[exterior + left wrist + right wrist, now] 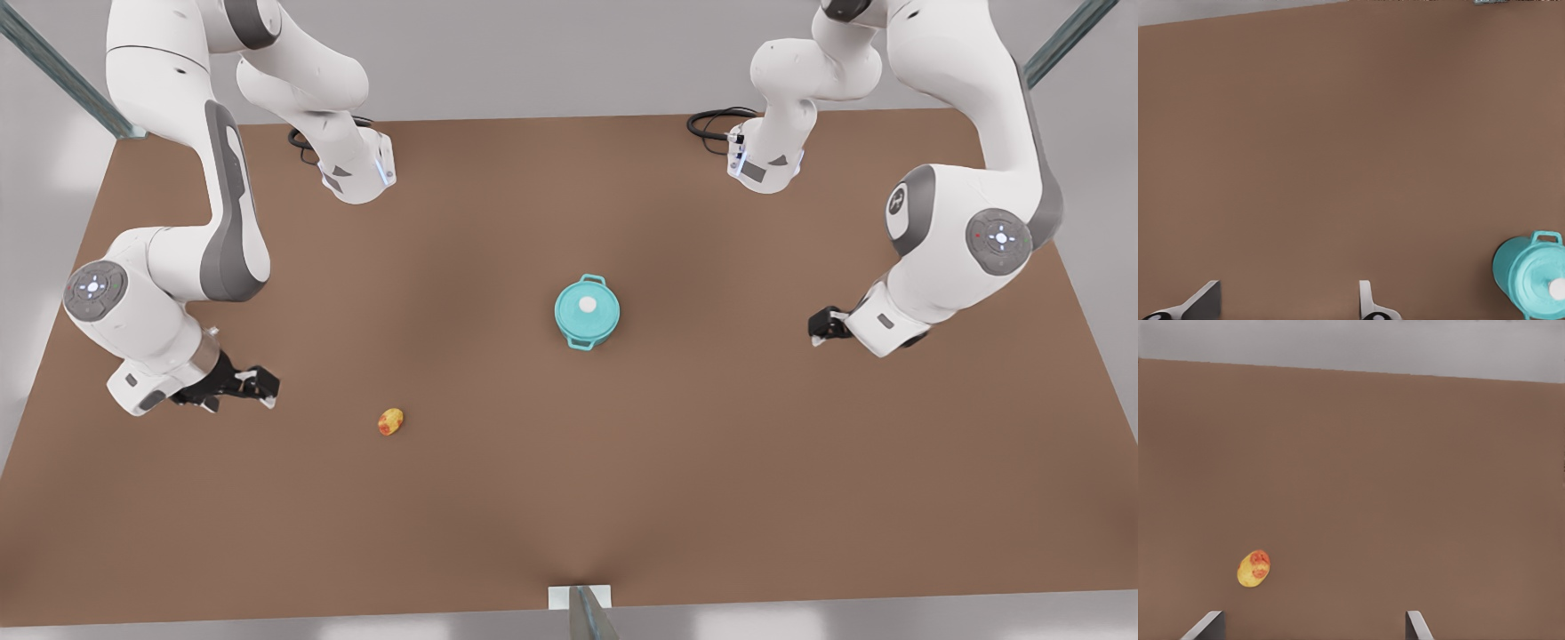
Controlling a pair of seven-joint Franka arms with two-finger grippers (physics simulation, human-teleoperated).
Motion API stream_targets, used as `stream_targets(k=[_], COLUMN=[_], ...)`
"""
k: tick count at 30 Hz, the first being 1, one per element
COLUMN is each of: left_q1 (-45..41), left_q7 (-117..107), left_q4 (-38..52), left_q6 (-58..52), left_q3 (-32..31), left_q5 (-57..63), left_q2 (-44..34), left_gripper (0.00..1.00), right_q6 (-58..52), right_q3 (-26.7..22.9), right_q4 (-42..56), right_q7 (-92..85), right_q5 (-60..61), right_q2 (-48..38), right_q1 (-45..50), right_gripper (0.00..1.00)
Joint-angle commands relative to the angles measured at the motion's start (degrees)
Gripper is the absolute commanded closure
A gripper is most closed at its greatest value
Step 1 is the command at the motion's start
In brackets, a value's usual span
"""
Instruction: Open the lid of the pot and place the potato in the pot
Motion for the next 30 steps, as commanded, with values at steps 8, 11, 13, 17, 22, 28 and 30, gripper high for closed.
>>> stream_targets(k=[8, 11, 13, 17, 22, 28, 30], left_q1=[-23.93, -28.94, -29.47, -32.1, -36.14, -38.7, -38.78], left_q7=[-34.92, -48.64, -50.49, -55.14, -62.97, -67.45, -67.71], left_q4=[2.66, 10.03, 11.62, 11.27, 7.23, -6.22, -9.81], left_q6=[3.47, 4.44, 5.23, 8.13, 15.25, 26.41, 30.35], left_q3=[-0.63, -1.15, -1.15, -1.07, -1.07, -1.07, -1.07], left_q5=[-0.07, -0.15, 0.11, 2.48, 2.92, 5.91, 6.61], left_q2=[5.49, 13.75, 17.18, 20.52, 22.63, 17.79, 17.1], left_gripper=[0.0, 0.0, 0.0, 0.0, 0.0, 0.0, 0.0], right_q6=[2.61, 0.59, -0.3, -0.21, 6.29, 11.83, 13.5], right_q3=[0.44, 0.36, -0.17, 0.27, 0.62, 0.27, -0.87], right_q4=[0.91, 0.82, 0.64, 0.82, 0.29, -1.99, -3.05], right_q7=[16.35, 28.47, 33.66, 42.8, 42.01, 42.45, 42.45], right_q5=[-0.53, -0.96, -5.54, -5.62, 5.44, 6.68, 6.68], right_q2=[1.01, 2.59, 4.87, 7.16, 11.73, 15.6, 16.65], right_q1=[10.46, 10.37, 9.5, 9.85, 10.81, 13.1, 12.92], right_gripper=[0.0, 0.0, 0.0, 0.0, 0.0, 0.0, 0.0])
